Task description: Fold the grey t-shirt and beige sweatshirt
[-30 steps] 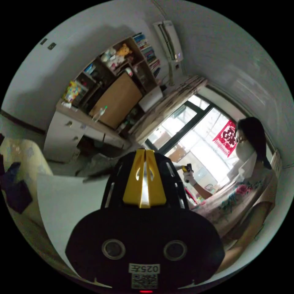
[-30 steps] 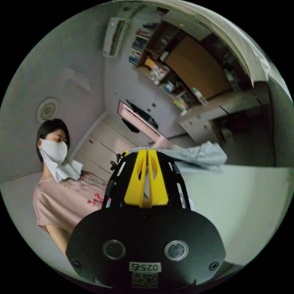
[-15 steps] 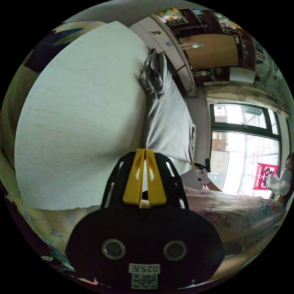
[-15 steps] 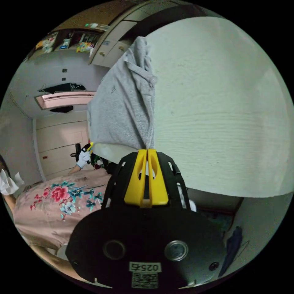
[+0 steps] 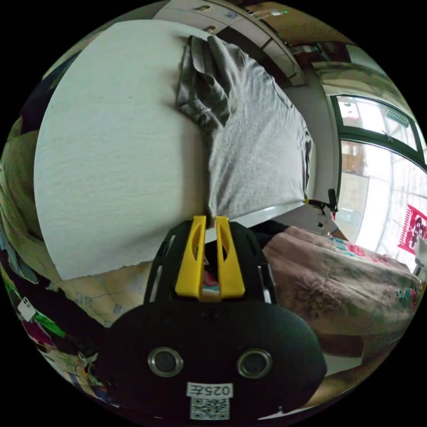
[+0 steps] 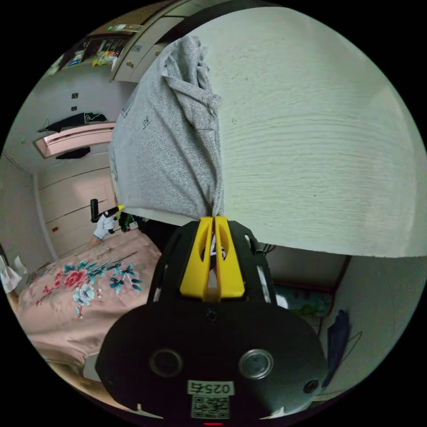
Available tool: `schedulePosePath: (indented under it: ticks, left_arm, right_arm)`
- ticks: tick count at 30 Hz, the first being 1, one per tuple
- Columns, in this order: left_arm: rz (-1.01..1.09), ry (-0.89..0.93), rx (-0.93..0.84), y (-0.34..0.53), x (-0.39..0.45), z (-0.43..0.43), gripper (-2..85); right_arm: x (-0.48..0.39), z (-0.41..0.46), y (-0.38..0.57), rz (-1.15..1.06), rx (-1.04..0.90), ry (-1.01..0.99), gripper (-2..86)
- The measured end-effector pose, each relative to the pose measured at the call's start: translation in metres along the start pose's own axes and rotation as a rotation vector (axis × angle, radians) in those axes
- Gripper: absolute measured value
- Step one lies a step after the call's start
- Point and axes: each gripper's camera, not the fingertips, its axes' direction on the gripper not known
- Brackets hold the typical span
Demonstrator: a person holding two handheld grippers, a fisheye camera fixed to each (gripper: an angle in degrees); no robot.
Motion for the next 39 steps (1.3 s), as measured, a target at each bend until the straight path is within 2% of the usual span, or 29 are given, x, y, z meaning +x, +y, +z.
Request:
schedulePosePath:
  ticks: [2, 5, 9, 12, 21, 27, 39]
  left_arm:
    - [-0.037, 0.034, 0.060, 0.003, 0.000, -0.013, 8.2]
    - [-0.062, 0.025, 0.189, 0.005, 0.011, -0.038, 9.7]
    - [-0.075, -0.125, 0.181, -0.014, 0.031, -0.031, 9.7]
    - [-0.078, -0.212, 0.167, -0.021, 0.044, -0.019, 8.9]
    - [-0.099, -0.164, 0.175, -0.013, 0.052, -0.002, 7.8]
    - [-0.151, -0.118, 0.216, -0.002, 0.045, -0.003, 6.8]
    - [-0.179, -0.130, 0.211, 0.012, 0.048, 0.006, 4.0]
  right_arm:
    - [-0.007, -0.012, 0.005, 0.003, 0.031, 0.000, 2.5]
    - [-0.018, -0.041, 0.016, 0.038, 0.146, -0.031, 7.2]
    - [-0.033, -0.069, 0.021, 0.068, 0.269, -0.026, 9.8]
    - [-0.037, -0.072, 0.013, 0.080, 0.264, -0.009, 10.5]
    - [-0.041, -0.076, -0.013, 0.068, 0.282, -0.101, 9.7]
    - [-0.064, -0.075, -0.032, 0.002, 0.250, 0.064, 8.5]
    - [-0.072, -0.069, -0.028, -0.036, 0.213, 0.110, 7.1]
